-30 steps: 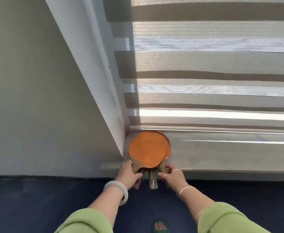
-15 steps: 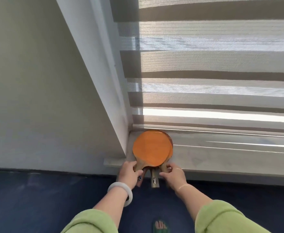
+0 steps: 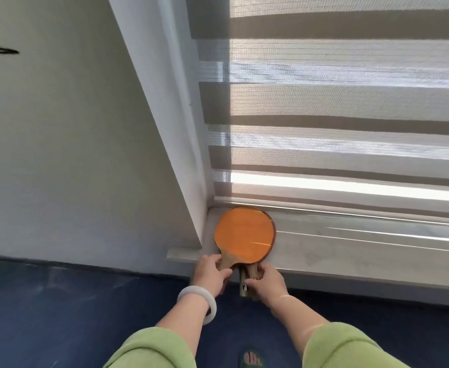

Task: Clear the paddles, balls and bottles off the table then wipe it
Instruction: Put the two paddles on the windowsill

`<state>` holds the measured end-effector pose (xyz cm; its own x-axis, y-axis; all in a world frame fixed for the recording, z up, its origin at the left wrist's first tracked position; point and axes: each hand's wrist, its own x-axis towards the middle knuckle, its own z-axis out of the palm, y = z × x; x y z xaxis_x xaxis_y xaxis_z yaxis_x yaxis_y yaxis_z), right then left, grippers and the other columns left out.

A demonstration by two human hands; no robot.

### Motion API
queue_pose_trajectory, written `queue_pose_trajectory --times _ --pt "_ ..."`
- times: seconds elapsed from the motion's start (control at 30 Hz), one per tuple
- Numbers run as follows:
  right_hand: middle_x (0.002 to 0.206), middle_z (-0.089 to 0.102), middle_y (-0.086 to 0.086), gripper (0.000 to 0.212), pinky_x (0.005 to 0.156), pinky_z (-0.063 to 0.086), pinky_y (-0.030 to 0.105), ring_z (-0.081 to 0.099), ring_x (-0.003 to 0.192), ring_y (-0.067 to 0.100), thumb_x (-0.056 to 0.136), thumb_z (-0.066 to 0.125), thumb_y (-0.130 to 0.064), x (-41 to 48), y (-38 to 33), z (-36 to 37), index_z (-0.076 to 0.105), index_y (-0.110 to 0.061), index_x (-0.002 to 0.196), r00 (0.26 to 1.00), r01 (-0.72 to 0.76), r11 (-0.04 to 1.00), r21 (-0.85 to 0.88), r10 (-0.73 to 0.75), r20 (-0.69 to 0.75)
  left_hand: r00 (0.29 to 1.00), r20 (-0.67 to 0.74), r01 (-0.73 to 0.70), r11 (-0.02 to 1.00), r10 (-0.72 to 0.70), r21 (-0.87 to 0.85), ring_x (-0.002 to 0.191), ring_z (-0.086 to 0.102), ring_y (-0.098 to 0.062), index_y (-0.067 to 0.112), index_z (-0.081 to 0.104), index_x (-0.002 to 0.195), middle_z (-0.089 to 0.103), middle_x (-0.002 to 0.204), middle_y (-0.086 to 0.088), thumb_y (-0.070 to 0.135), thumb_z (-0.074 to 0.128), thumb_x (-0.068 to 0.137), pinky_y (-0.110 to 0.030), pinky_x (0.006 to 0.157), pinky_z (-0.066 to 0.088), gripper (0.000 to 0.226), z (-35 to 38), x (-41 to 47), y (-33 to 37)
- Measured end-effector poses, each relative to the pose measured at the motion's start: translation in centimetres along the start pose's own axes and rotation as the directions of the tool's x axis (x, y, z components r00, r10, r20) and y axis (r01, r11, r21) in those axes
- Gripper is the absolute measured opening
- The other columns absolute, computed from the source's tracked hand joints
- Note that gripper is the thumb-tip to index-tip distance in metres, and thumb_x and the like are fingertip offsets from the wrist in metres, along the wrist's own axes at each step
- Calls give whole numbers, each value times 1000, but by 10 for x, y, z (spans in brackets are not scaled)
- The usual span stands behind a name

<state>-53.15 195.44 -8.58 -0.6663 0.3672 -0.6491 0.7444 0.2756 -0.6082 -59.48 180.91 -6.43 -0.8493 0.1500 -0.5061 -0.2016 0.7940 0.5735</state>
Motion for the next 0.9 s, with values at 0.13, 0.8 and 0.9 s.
queue_pose_trajectory --times 0.13,0.8,0.9 --pt "98 60 -3 44 81 46 25 57 89 15 85 74 -16 -4 3 1 57 -14 125 1000 7 1000 -24 -7 13 1000 -2 -8 1000 8 0 110 55 -18 22 61 128 55 125 2 29 69 89 -34 95 46 40 0 -1 0" --pt "103 63 2 21 81 49 31 61 93 21 89 69 -26 -14 -45 -29 60 -18 106 980 190 923 -336 -201 1 999 -36 -28 999 28 18 107 54 -18 21 57 130 51 117 1 24 68 90 -36 100 47 41 -46 -23 1" --pt "97 65 -1 18 75 51 28 61 87 16 84 74 -23 -23 -71 -23 61 -23 98 947 321 891 -322 -304 103 996 -88 -13 999 17 45 106 53 -17 20 58 128 51 120 -1 26 66 91 -32 99 43 38 -71 -35 -8"
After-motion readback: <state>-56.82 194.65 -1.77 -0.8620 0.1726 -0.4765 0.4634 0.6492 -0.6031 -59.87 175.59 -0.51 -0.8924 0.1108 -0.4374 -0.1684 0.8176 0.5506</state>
